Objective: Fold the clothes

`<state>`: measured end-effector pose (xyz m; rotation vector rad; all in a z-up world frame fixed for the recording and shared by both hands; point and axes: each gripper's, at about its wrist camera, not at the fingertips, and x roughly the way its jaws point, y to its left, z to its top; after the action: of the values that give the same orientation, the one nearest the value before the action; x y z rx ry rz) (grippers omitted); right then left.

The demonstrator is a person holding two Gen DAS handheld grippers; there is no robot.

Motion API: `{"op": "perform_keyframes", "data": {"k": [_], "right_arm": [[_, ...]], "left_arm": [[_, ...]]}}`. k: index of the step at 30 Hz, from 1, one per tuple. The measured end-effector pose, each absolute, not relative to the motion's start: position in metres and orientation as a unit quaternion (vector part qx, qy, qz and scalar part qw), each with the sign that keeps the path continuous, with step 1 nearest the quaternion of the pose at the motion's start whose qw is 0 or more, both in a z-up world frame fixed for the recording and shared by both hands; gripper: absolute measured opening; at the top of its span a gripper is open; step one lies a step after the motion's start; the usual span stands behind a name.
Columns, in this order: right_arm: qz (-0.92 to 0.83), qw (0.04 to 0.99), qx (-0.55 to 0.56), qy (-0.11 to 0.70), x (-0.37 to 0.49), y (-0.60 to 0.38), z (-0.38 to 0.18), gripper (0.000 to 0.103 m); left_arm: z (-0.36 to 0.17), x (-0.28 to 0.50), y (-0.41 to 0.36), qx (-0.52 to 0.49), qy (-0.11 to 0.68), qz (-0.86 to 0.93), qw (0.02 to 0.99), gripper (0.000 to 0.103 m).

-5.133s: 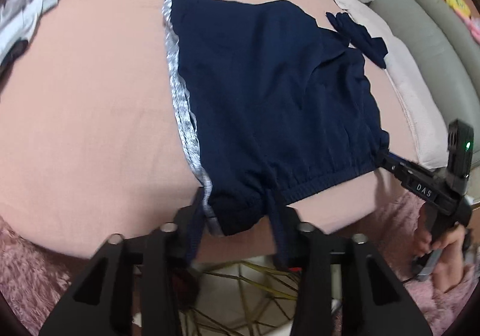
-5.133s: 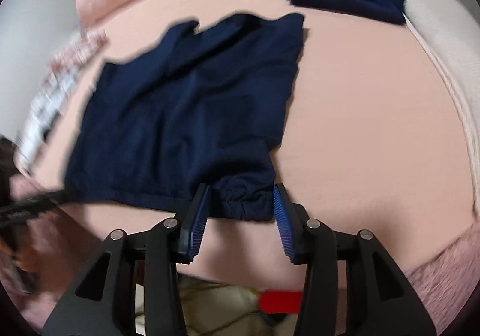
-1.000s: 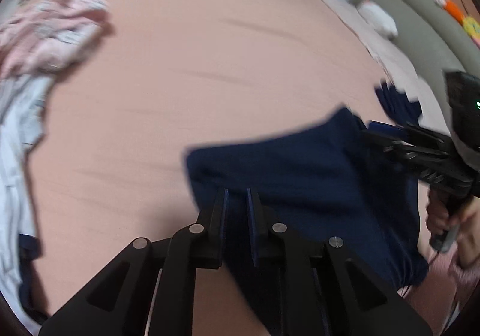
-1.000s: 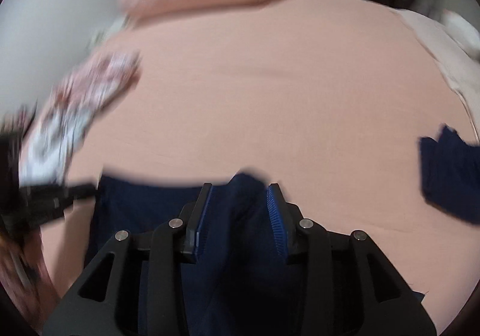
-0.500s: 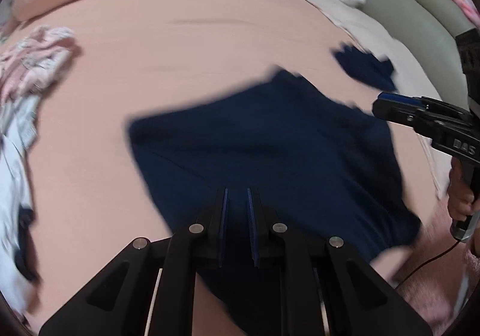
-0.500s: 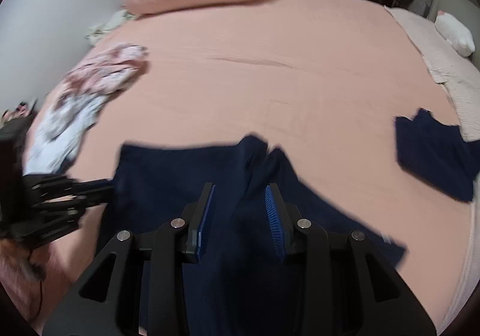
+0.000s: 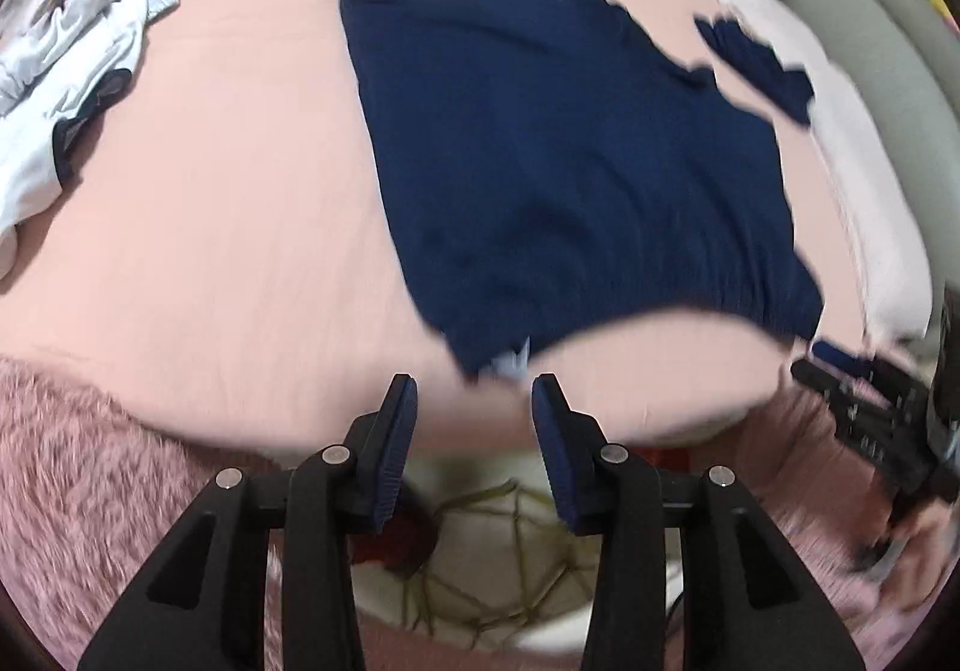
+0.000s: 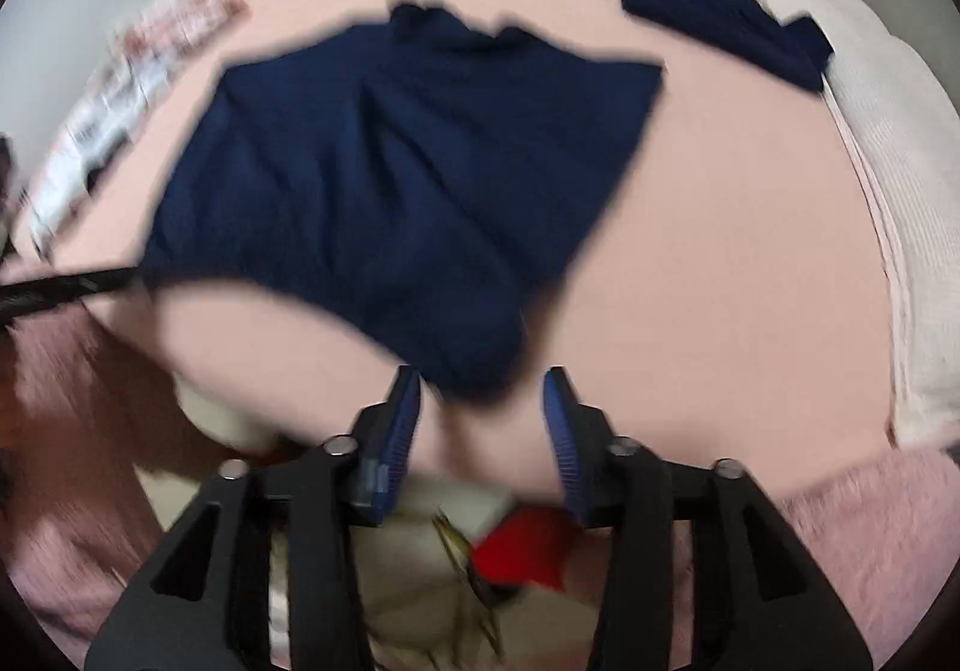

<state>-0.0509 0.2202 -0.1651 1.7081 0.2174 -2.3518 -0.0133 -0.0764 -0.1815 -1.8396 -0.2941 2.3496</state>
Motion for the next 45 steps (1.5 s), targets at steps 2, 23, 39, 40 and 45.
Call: {"op": "perform_keyframes", "data": {"k": [2, 23, 39, 40, 45], "right_arm": [[-0.796, 0.116, 0.59, 0.074, -0.052, 0.223, -0.174, 0.045], [-0.824, 0.131, 0.534, -0.134, -0.074, 0.254, -0.17, 0.045], [-0.839, 0.12, 0.508, -0.156, -0.096, 0.24, -0.177, 0.045], [-0.838, 0.12, 0.508, -0.159, -0.097, 0.24, -0.178, 0.045], [-0.84, 0.109, 0.506, -0.165, -0.098, 0.244, -0.179, 0.045]], "left_arm": [[-0.191, -0.02, -0.071, -0.623, -0.08, 0.775, 0.072, 0.042], [-0.197, -0.062, -0.078, -0.532, -0.233, 0.808, 0.095, 0.033], [-0.204, -0.062, -0.08, -0.524, -0.291, 0.794, 0.097, 0.033], [-0.207, -0.063, -0.081, -0.522, -0.312, 0.787, 0.106, 0.034], [-0.201, -0.059, -0.076, -0.535, -0.231, 0.81, 0.059, 0.026]]}}
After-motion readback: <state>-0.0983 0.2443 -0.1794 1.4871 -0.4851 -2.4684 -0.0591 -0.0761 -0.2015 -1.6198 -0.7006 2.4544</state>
